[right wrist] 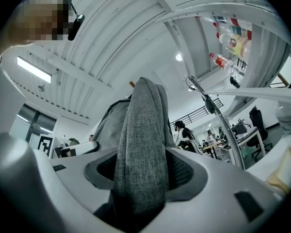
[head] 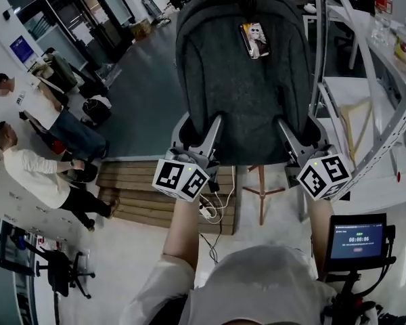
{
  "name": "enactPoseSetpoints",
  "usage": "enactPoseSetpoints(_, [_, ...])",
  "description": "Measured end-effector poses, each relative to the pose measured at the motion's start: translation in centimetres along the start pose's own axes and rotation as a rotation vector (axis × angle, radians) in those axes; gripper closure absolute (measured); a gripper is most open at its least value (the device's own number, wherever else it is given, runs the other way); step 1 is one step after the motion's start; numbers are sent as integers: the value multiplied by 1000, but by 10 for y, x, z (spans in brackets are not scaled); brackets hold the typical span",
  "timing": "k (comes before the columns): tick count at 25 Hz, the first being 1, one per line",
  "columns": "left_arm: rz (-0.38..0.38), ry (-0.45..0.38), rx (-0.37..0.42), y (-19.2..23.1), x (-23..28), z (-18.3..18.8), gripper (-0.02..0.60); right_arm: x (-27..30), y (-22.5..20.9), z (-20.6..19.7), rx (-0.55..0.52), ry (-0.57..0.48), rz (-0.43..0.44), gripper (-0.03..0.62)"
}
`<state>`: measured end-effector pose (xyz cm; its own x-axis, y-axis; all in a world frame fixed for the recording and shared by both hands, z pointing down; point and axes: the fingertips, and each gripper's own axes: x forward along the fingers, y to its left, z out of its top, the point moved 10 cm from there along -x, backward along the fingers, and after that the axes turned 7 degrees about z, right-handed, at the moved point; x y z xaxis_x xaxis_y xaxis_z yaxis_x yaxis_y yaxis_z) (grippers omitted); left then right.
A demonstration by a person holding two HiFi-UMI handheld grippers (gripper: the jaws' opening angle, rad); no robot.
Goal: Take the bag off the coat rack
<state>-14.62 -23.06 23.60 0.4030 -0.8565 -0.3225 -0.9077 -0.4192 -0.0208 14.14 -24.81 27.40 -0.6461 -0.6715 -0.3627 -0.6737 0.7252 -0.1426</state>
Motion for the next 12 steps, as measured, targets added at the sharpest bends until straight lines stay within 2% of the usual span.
enactPoseSetpoints(5, [24,-36,-3,-4,-12,18,357,1,14,16,-16,-27,27,336])
enactPoseSetpoints(12, [66,-111,35,-12,-42,55,364,4,41,41,-46,-86,106,341])
